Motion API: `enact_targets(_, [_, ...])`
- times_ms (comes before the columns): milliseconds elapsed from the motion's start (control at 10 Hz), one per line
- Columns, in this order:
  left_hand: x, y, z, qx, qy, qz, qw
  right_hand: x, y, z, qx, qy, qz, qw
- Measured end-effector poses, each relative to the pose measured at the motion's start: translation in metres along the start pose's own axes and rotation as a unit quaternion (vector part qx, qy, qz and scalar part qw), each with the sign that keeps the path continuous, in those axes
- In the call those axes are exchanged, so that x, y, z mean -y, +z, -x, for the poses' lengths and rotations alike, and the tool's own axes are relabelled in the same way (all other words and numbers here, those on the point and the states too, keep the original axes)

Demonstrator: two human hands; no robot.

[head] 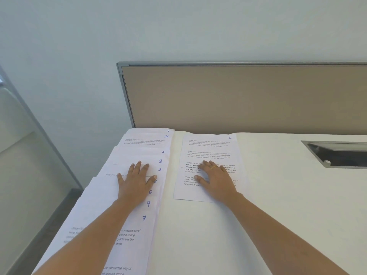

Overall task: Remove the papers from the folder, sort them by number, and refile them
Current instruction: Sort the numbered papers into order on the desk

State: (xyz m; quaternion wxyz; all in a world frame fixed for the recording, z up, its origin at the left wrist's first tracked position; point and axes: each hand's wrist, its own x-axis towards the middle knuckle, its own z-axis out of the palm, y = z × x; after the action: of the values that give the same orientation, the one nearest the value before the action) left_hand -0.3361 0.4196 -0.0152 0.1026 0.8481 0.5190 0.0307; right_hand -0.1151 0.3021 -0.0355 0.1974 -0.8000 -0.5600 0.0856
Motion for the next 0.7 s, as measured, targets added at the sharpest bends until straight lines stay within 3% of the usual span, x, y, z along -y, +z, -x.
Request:
enact_targets(300, [0.003,-0.006,-0.012,-0.006,0.007,0.002,1.000,0.007,-0.005,-0.004,-0.019,0.000,-0.012,1.000])
enact_targets(500, [0.018,-0.016,-0.040,-0.026,0.009,-0.002,1.000,0.038,-0.014,-0.041,-0.060,0.032,-0.153,0.986])
enact_targets(600, [0.025,-0.018,-0.057,-0.033,0.012,0.000,0.999,0.059,-0.015,-0.073,-0.055,0.101,-0.298,0.948])
enact_targets(700, [0.033,-0.018,-0.077,-0.044,0.022,0.009,0.999,0.075,-0.010,-0.109,-0.021,0.195,-0.425,0.884])
